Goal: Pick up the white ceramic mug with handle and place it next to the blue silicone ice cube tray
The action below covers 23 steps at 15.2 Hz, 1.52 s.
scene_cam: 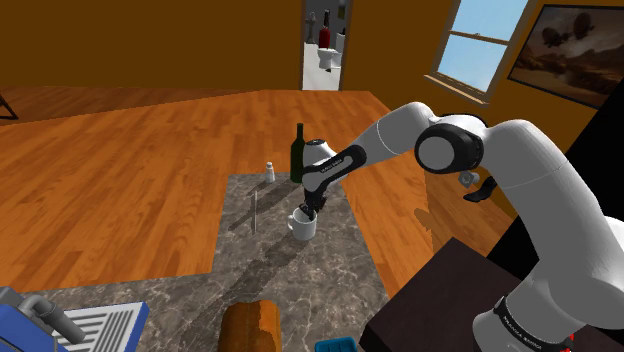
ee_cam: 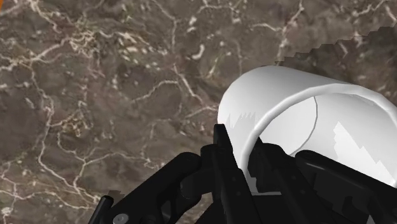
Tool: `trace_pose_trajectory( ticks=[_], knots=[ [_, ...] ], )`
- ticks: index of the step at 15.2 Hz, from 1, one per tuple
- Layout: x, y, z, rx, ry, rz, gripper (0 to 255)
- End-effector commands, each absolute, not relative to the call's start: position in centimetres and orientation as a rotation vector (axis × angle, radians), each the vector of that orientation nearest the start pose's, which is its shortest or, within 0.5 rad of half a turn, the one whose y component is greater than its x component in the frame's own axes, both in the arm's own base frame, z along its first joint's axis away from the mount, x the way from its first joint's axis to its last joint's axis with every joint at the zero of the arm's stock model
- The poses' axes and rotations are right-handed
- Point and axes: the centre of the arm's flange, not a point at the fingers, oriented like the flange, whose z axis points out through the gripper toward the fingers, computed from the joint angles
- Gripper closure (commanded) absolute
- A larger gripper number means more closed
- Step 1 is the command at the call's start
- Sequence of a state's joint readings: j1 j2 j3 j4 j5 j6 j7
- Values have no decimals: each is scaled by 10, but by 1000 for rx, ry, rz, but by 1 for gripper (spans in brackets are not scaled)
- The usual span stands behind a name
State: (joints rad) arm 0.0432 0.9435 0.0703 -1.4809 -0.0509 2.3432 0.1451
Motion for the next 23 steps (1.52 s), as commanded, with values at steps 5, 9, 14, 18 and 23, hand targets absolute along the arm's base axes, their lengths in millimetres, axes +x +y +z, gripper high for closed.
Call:
trace_pose_trajectory(
  ticks=[5, 9, 14, 18, 23],
  knots=[
    [695, 71, 125, -3126, 33, 127, 255],
    [695, 71, 146, -3126, 33, 127, 255],
    [695, 71, 172, -3126, 33, 127, 255],
    [695, 71, 194, -3126, 33, 127, 255],
    [695, 71, 220, -3126, 33, 127, 255]
  ],
)
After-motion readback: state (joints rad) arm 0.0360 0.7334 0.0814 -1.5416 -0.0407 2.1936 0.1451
